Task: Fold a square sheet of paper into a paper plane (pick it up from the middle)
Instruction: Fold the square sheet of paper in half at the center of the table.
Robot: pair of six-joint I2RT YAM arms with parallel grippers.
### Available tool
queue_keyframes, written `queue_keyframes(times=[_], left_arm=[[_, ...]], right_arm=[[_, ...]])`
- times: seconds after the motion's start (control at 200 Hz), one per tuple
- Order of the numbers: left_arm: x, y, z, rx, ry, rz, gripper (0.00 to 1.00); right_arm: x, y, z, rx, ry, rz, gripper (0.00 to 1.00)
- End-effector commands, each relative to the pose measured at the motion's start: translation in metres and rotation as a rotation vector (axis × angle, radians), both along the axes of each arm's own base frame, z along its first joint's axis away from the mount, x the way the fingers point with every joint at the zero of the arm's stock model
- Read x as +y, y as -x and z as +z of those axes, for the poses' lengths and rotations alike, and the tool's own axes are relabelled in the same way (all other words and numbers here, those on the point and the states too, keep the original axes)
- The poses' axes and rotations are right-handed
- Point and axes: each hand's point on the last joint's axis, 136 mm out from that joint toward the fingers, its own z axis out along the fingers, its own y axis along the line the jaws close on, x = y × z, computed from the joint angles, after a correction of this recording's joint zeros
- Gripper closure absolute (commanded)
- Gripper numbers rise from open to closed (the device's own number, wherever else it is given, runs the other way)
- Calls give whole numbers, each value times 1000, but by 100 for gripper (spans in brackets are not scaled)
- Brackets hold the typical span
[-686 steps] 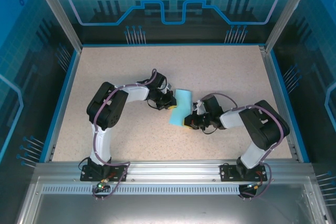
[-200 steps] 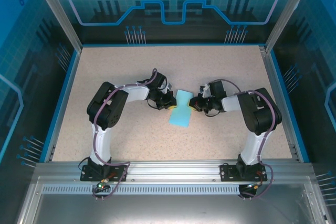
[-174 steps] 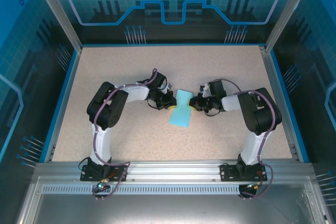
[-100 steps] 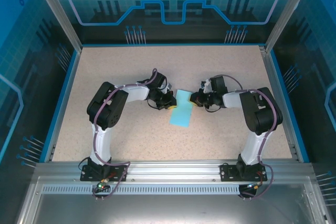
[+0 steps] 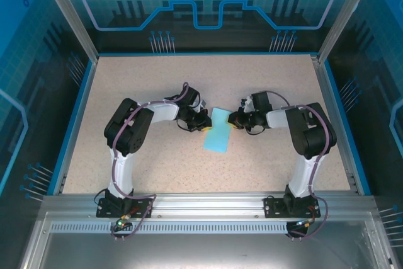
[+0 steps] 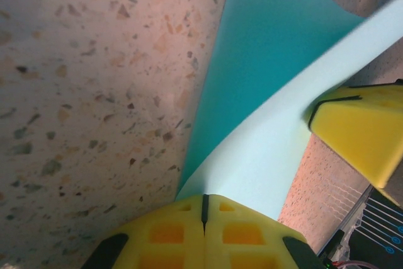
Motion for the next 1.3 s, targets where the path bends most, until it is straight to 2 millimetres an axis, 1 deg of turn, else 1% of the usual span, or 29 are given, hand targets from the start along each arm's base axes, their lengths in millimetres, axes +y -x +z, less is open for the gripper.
queue_keyframes(times=[0.0,0.065,0.295,0.37,0.43,0.48,0.585,0.69,0.75,0.815,1.03,1.095,1.185,1.295], left_arm=[[30,37,-54,152,-183,7,100],[30,37,-54,152,-182,7,100],[30,37,-55,153,-183,7,100],[30,37,-55,154,-184,6,100],[31,37,-55,154,-186,6,100],[31,37,-55,153,-188,6,100],[32,39,-56,157,-192,3,100],[32,39,-56,155,-193,3,100],[32,38,-56,156,-193,4,100],[32,38,-55,153,-192,4,100],[32,39,-57,156,-191,3,100],[32,39,-56,156,-190,3,100],[33,39,-57,156,-193,2,100],[33,40,-57,159,-194,2,100]], right_arm=[[-7,-16,19,-40,-9,-16,95],[-7,-18,15,-30,-16,-18,95],[-12,-15,-17,39,9,-35,96],[-13,-14,-23,52,15,-40,95],[-13,-15,-21,50,17,-41,96],[-13,-17,-16,39,15,-41,96],[-11,-27,4,1,2,-33,95],[-12,-35,17,-25,-3,-34,95],[-14,-38,18,-24,5,-34,95],[-14,-39,13,-15,12,-30,95],[-18,-34,-17,44,42,-42,95],[-18,-32,-23,54,45,-42,96],[-18,-33,-20,55,33,-42,96],[-15,-38,1,17,18,-39,96]])
